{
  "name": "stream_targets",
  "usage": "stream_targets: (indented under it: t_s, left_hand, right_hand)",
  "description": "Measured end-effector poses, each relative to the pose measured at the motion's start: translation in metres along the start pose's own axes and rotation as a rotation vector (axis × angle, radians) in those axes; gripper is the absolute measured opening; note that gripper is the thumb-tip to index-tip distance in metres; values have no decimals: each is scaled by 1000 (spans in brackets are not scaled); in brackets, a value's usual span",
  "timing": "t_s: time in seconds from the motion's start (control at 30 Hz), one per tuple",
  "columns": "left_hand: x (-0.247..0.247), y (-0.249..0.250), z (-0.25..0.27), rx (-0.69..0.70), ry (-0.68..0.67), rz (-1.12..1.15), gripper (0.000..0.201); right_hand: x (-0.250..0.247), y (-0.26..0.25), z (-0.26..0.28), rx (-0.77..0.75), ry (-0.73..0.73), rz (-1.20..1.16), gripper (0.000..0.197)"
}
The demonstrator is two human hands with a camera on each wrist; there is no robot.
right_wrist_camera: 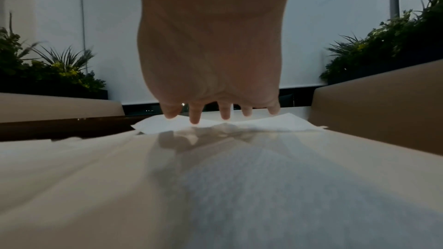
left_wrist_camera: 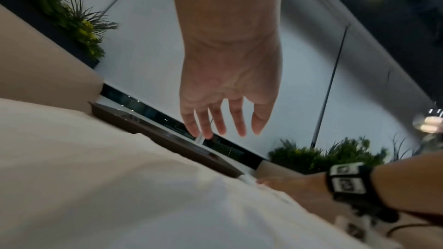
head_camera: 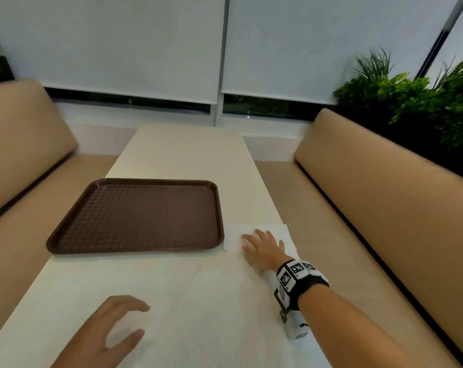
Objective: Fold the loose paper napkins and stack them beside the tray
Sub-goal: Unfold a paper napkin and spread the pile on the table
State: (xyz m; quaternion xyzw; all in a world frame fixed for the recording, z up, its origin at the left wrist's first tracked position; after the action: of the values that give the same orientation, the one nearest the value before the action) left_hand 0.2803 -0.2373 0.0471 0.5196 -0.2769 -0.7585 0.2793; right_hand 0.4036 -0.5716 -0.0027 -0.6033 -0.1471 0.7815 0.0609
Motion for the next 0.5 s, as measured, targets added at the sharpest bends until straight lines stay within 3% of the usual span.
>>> stream_targets:
  t_s: [0.1, 0.23, 0.33, 0.5]
  left_hand:
    - [-12, -18, -45, 16, 124, -369, 48]
    - [-10, -28, -116, -92, 28, -798, 62]
    - [-4, -28, -133, -142, -69, -830, 61]
    - [-8, -31, -138, -156, -54, -812, 63]
  right_hand:
    - [0, -9, 1, -28, 17, -13, 47]
    - [7, -18, 7, -1, -50, 0, 49]
    - [13, -21, 6, 14, -92, 6, 49]
    - [16, -25, 1, -3, -88, -20, 48]
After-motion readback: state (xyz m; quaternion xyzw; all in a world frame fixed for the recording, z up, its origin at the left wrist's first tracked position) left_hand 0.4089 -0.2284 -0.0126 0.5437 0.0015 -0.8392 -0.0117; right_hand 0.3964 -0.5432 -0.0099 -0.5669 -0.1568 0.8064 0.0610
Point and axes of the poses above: each hand's wrist, its own z-axis away from the middle knuckle, its own x-axis out of the palm, y = z × x, the point moved 5 cm from there along -z, towards the middle knuckle, and after that the axes turned 14 degrees about -x, right-handed, at the moved point
